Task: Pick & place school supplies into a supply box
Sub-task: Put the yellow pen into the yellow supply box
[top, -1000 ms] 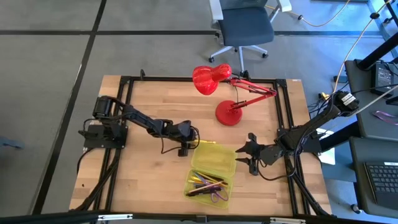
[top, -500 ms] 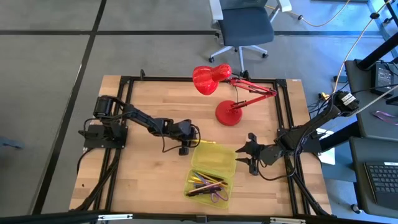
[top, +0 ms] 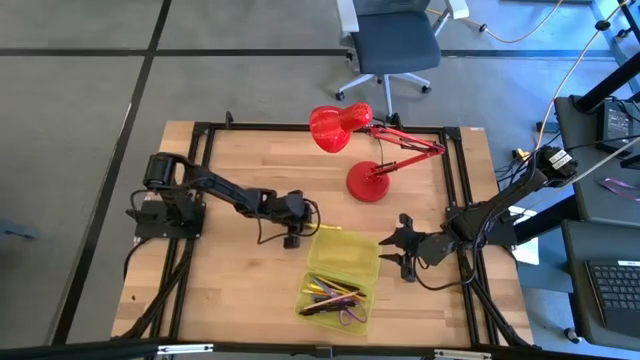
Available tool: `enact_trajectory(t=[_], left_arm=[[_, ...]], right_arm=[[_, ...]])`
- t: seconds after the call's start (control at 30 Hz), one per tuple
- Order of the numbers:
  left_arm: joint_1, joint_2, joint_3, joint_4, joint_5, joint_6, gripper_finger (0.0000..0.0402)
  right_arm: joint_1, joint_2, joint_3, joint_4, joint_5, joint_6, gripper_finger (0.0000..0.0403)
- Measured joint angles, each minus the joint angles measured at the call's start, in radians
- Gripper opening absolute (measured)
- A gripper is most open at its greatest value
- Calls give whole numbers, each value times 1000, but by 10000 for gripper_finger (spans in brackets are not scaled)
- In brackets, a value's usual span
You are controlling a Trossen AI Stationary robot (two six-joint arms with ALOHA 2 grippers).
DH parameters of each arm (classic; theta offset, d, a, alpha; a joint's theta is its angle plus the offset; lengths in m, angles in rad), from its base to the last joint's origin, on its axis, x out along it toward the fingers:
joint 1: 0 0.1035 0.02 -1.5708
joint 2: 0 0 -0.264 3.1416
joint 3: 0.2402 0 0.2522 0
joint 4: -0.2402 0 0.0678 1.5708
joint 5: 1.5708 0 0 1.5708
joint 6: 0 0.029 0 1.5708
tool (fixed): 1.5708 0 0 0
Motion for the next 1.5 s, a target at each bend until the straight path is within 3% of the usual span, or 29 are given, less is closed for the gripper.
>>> enact_trajectory(t=[0.5,0.73,1.03,1.3,1.5], left_arm=[[-19,-253,-1,-149,-72,-86,45],[-122,-294,112,-175,-55,-89,45],[-281,-190,328,-318,-59,-187,44],[-410,4,497,-341,-48,-261,45],[-460,144,557,-342,-24,-345,46]], right_arm=[[0,0,0,-9,0,-4,177],[0,0,0,-10,2,-4,177],[0,0,0,-8,2,-1,177],[0,0,0,-11,2,-1,177],[0,0,0,-16,1,27,177]])
